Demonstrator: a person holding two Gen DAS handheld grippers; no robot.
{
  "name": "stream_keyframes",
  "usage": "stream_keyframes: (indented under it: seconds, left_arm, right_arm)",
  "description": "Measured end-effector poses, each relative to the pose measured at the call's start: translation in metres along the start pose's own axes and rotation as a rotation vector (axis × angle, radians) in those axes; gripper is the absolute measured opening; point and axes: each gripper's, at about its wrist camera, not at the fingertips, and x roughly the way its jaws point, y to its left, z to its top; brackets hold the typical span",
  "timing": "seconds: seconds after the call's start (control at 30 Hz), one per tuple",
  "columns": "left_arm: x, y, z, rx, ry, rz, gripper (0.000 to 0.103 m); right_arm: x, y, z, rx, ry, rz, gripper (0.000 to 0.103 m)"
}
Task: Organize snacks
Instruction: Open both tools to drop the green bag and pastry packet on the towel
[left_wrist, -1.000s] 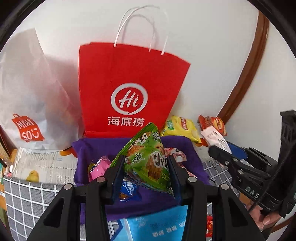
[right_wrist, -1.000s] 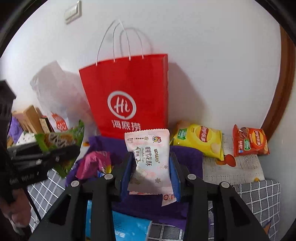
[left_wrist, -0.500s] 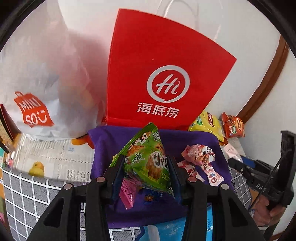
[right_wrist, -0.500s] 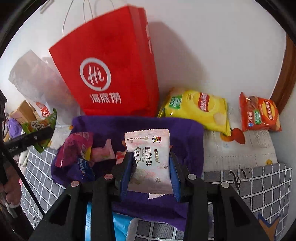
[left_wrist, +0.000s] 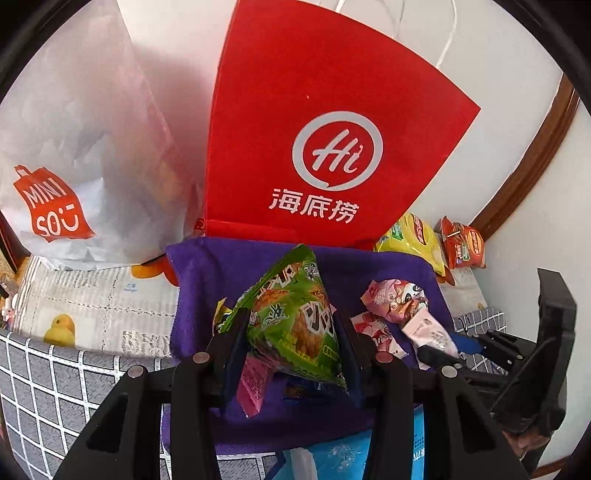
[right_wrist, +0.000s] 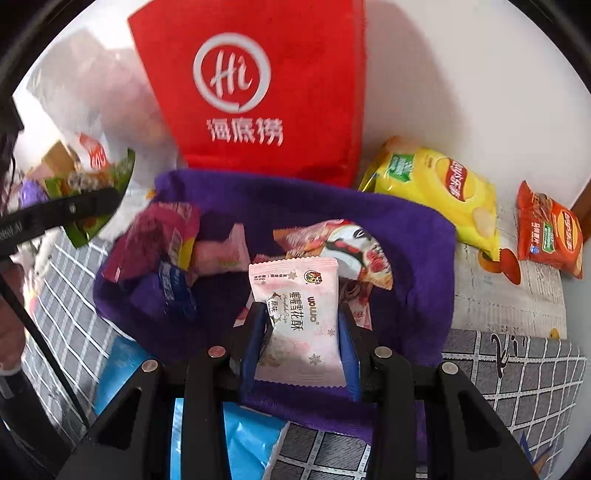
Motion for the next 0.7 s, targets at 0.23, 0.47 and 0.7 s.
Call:
stream_keyframes:
  seconds: [0.23,0.47,0.7]
  left_arm:
    - [0.017,-0.01,-0.005,0.012,0.058,-0.023,0.043]
    - [0.033,-0.015,-0.01,0.021,0.119,-0.009,0.043]
    - [0.047,-0.019,-0.015,0.023,0.169,-0.022,0.043]
  right_arm:
    - [0.012,0.005,-0.004,-0.027,0.036,-0.038,0.039]
    - [0.003,0.007,-0.003,-0.033,0.005,-0.022,0.046]
    - [-0.015,0.003,0.0,-0.014,-0.044,-0.034,0.05]
